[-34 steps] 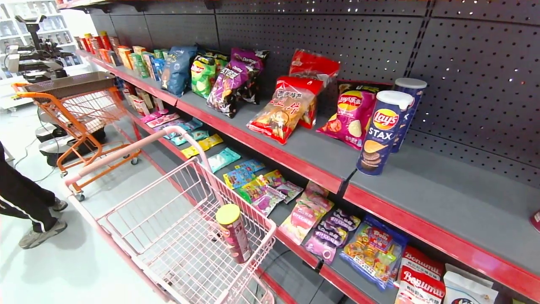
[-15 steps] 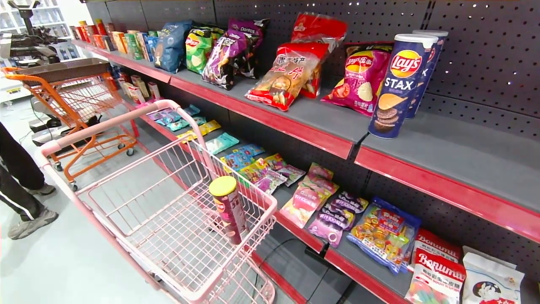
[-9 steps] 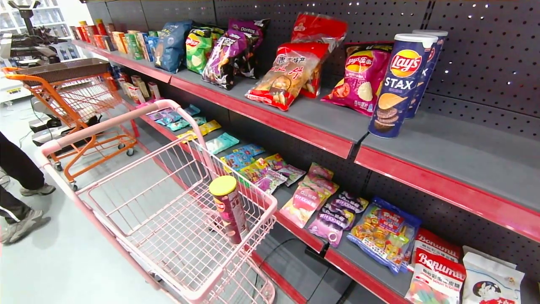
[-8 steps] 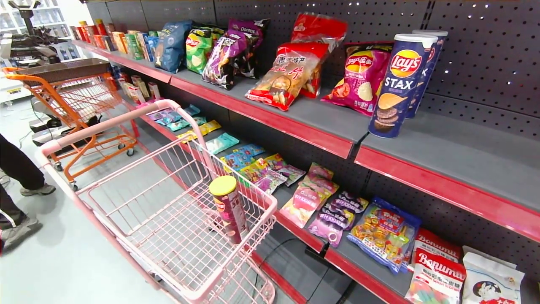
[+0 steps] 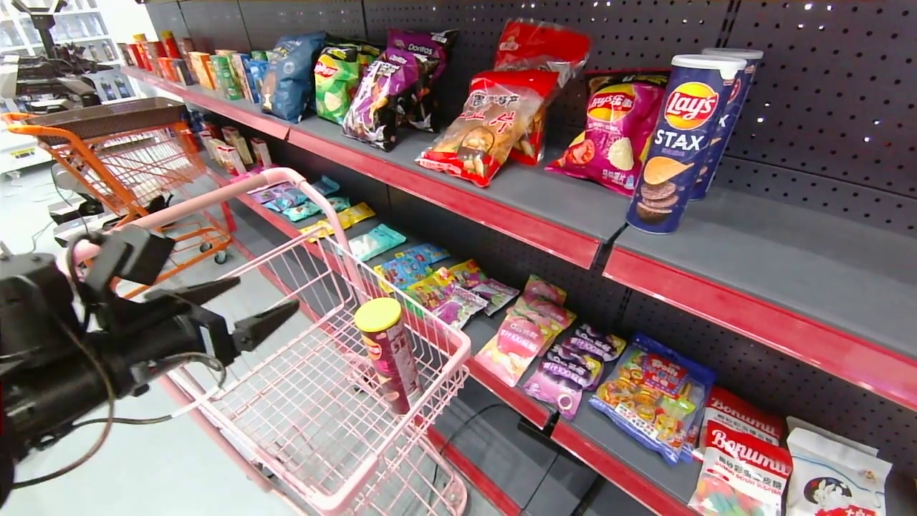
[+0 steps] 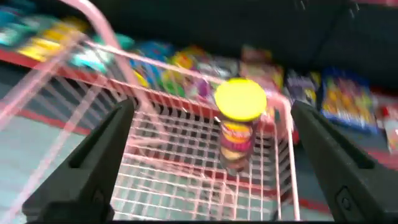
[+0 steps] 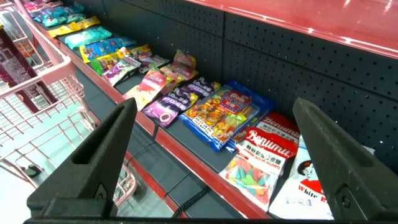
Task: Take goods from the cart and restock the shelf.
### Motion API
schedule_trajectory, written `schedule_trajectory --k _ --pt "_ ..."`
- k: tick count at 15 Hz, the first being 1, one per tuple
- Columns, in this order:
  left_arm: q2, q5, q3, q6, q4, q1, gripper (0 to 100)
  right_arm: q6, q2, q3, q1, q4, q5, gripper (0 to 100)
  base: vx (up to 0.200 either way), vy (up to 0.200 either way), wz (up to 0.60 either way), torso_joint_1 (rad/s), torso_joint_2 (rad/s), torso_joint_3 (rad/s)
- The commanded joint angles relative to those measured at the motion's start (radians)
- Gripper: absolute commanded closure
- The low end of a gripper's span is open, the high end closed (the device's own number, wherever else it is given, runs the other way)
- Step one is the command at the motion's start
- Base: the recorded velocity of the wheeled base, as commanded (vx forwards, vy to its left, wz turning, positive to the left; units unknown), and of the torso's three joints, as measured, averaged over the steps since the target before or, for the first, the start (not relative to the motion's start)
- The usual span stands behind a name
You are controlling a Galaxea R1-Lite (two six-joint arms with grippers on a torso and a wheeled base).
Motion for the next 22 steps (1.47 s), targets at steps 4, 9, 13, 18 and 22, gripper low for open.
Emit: schedule_trajectory --k 4,9,13,18,22 --pt "0.511 -0.088 0.027 0.028 -0.341 -0.108 0 -0.001 -0.001 0.0 0.001 0.0 0.0 0 0.0 0.0 0.0 0.0 0.0 0.0" --pt "0.69 -0.092 -0.084 0.024 -0.487 -0.14 0 -0.003 -0.001 0.0 0.001 0.0 0.0 0 0.0 0.0 0.0 0.0 0.0 0.0" --pt "0.739 -0.09 -0.179 0.017 -0.481 -0.172 0 -0.003 -0.001 0.0 0.001 0.0 0.002 0 0.0 0.0 0.0 0.0 0.0 0.0" --pt "0.787 -0.084 -0.275 0.004 -0.459 -0.188 0 -0.006 -0.001 0.0 0.001 0.0 0.002 0 0.0 0.0 0.0 0.0 0.0 0.0" --pt "0.821 -0.079 -0.315 -0.001 -0.447 -0.202 100 -0.006 -0.001 0.0 0.001 0.0 0.002 0 0.0 0.0 0.0 0.0 0.0 0.0"
